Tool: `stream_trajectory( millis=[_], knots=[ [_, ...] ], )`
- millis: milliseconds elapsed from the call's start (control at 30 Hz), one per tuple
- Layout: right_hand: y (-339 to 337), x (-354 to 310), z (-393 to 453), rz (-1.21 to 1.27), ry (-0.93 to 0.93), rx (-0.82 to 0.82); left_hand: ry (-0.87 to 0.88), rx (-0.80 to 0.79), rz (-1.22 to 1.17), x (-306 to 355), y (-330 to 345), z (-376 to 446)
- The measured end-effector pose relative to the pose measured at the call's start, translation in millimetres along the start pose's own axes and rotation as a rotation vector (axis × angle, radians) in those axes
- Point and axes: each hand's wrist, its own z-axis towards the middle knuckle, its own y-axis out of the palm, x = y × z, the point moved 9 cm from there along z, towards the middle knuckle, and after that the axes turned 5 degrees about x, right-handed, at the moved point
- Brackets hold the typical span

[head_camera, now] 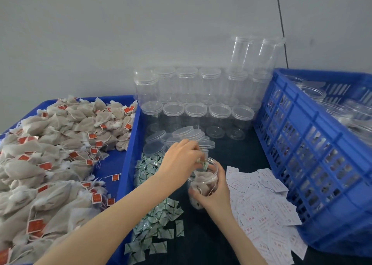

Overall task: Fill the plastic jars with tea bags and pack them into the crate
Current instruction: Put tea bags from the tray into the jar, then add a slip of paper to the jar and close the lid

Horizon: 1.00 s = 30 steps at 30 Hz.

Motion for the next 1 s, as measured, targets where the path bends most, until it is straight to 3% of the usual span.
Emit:
stream_trajectory(
  millis=[100, 267, 433, 500, 567, 633, 700, 800, 900, 1000],
  knots=[
    [0.1, 2.7, -2.4, 0.001, 0.002, 0.008, -0.007, -0.173, 0.042, -0.9, 16.9, 0.1],
    [-0.7, 8.5, -6.3, -0.021, -0.004, 0.012, -0.010, -0.195, 0.021, -1.5, 22.3, -1.9],
    [-5.5, 9.9, -5.3, -0.043, -0.003, 0.010, 0.001, -0.107, -0.016, 0.9, 20.7, -2.3],
    [-9.3, 7.2, -4.0, -0.045, 0.007, 0.012, -0.035, 0.000, -0.115, -1.0, 10.5, -3.6],
    [-15.9, 3.7, -3.6, -0.046, 0.014, 0.025, -0.122, 0.132, -0.224, -7.1, 0.7, -5.1],
    [-25.3, -0.5, -4.1, -0.041, 0.015, 0.049, -0.319, 0.139, -0.400, -25.8, 6.8, -5.1],
    [-37.2, -5.4, -4.4, -0.033, 0.012, 0.076, -0.495, -0.039, -0.579, -39.6, 29.9, -2.5],
    [-57.1, -14.8, -4.0, -0.018, -0.002, 0.115, -0.303, -0.414, -0.405, -20.3, 56.6, 13.9],
    [-74.0, -25.7, -2.2, -0.032, -0.039, 0.154, -0.129, -0.558, -0.282, 12.5, 72.2, 31.0],
    [-89.8, -33.4, 0.5, -0.051, -0.045, 0.205, -0.155, -0.652, -0.543, 46.9, 90.2, 36.9]
  ],
)
